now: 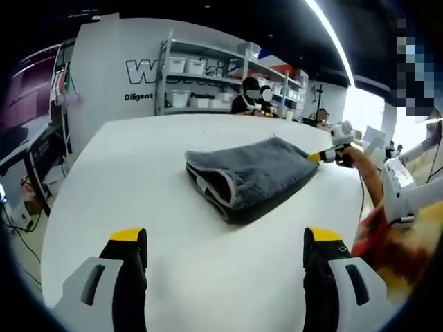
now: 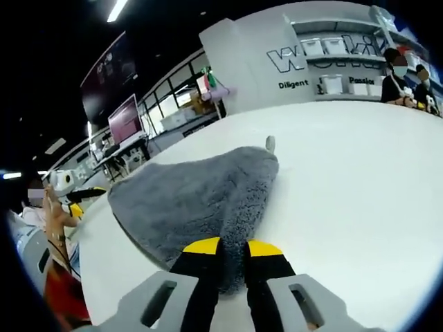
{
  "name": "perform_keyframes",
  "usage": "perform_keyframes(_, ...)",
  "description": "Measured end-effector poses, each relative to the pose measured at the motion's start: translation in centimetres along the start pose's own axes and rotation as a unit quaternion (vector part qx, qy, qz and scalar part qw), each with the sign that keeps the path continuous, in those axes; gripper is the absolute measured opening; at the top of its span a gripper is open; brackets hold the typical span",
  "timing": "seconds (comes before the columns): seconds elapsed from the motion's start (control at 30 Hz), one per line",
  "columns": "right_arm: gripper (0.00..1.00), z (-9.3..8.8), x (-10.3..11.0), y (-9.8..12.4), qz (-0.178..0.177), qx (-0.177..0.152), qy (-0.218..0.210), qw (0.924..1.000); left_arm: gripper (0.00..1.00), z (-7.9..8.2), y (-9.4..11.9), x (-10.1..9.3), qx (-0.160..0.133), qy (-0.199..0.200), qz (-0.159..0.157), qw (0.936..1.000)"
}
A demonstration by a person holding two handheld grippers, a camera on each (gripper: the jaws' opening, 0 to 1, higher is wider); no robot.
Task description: Fold the towel on the table until its edges align and the towel forms a compact rectangular stack.
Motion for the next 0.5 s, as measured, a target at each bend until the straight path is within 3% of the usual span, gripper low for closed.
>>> perform_keyframes(0.5, 0.09, 0.1, -6.2, 4.1, -0.059, 0.040, 0.049, 0.9962, 0.92, -0.6, -0.2, -0.4, 0.021, -0.012, -0.001, 0.9997)
Point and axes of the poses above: the point that each gripper's makers call its tool centre point, and the gripper's own axes: y roughly backward along the fingers, x roughly to its left, z roughly out of its top, the point moved 1 cm from there along y, roughly backward along the fingers, and after that the axes turned 1 degree about -z, right-handed, at the moved point
